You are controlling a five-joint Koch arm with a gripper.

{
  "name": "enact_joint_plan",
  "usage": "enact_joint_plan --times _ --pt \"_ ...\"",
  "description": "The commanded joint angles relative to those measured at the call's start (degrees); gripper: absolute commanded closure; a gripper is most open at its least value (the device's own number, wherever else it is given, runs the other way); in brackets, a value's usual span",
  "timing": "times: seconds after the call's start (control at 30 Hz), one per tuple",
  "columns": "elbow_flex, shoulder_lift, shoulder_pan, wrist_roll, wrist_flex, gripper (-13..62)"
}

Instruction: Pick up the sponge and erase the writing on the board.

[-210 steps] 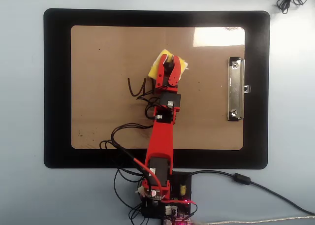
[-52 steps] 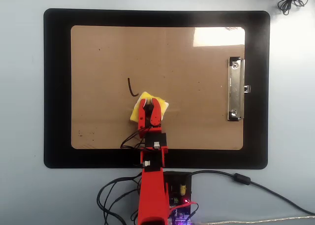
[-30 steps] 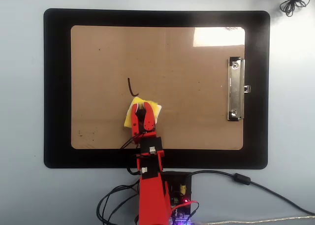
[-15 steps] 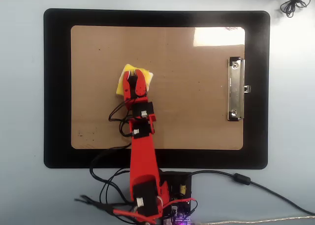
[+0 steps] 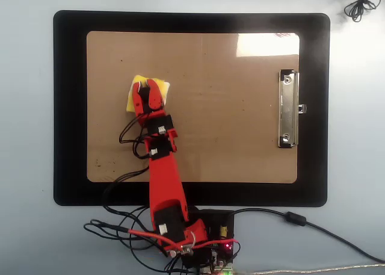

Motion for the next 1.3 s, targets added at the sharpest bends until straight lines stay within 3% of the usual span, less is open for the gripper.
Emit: enact_joint_plan --times 0.0,0.1,0.37,0.47,0.67,0.77,1.03,1.17,1.27 --pt "-1.5 -3.0 -0.2 -1.1 -0.8 57.4" --pt "5.1 1.1 0.5 -1.0 -0.9 57.4" --pt "40.0 38.2 8.8 -0.4 -0.4 57.4" --pt "40.4 37.3 9.1 -0.4 -0.8 57.5" --pt "18.4 13.5 8.8 -0.5 -1.1 57.5" --pt "14.2 10.8 8.8 -0.5 -1.1 57.5" --pt "23.0 36.4 6.3 -0.6 11.2 57.5" --pt "20.6 44.8 -5.0 -1.3 20.2 57.4" --pt "19.8 44.6 -13.3 -3.4 20.4 57.5"
